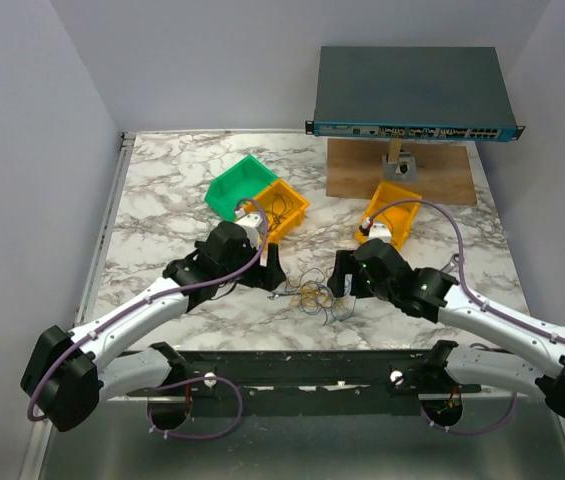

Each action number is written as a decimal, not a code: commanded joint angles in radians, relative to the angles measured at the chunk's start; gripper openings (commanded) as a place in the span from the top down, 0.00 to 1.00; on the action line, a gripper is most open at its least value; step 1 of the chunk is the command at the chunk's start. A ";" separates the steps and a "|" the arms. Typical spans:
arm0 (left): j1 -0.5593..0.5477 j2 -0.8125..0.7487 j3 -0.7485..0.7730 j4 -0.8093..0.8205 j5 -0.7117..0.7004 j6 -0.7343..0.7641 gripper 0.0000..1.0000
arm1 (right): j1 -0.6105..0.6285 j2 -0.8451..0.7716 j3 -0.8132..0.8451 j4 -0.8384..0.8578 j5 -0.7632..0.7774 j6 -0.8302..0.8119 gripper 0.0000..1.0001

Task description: Untangle the cables

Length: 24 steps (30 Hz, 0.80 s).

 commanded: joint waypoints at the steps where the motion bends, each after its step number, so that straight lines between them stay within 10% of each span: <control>1: -0.070 0.027 -0.002 0.197 0.048 -0.004 0.22 | -0.006 0.013 -0.023 -0.149 0.165 0.143 0.18; 14: -0.146 0.343 0.150 0.228 0.103 0.044 0.26 | -0.203 0.059 -0.172 0.091 -0.017 0.159 0.45; 24: -0.149 0.434 0.310 0.146 0.069 0.044 0.28 | -0.203 0.087 -0.190 0.129 -0.027 0.170 0.46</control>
